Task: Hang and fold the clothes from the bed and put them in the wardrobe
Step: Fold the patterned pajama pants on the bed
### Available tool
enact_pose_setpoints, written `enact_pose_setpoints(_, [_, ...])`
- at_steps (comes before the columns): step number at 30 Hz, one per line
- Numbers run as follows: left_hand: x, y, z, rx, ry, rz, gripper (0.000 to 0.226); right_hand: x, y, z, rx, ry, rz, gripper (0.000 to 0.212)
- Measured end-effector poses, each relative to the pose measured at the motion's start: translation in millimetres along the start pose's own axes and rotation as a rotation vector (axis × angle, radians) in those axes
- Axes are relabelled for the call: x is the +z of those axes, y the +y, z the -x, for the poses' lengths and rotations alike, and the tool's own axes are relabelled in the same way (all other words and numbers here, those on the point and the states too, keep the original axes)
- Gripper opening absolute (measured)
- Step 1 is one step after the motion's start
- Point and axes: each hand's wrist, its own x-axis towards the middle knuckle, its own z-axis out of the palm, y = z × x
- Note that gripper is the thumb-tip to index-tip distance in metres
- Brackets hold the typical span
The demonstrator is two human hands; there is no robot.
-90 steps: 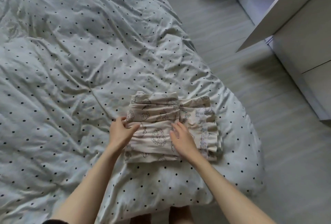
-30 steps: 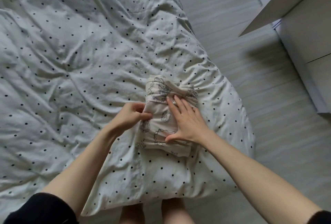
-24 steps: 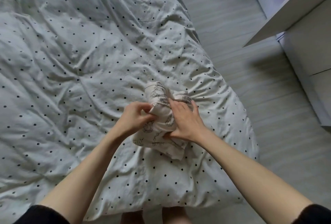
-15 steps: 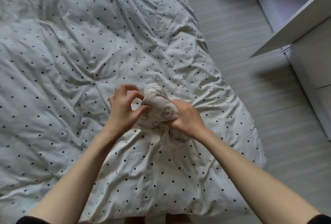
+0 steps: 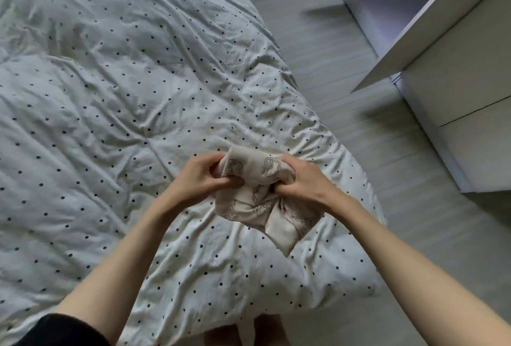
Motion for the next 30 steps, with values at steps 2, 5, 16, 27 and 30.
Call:
enact_pose_setpoints(2, [9.8,13.2,-5.2,-0.014,-0.097,-0.066,0.042,-4.7,5.2,19.9,0.023,0.036,0.106,0.046])
enact_pose_setpoints(5, [40.4,50.2,-20.3,0.078,-0.177,-0.597,0.086,-23.2,17.5,51.1,0.036,0.181,0.407,0.042])
enact_pose_setpoints(16, [224.2,214.8,-40.8,0.793,0.157,-0.855,0.02,-158.8,81.9,206.2,-0.116,0.804,0.696,0.04])
enact_pose_setpoints(27, [426.8,407.9,-89.9,0.87,0.245,-0.766,0.033,-355.2,253.2,335.7,-0.014,0.937,0.802,0.065])
enact_pose_setpoints(30, [435.8,427.8,-115.5,0.813,0.209,-0.887,0.038,-390.5,274.5,321.6,-0.076,0.935,0.814,0.052])
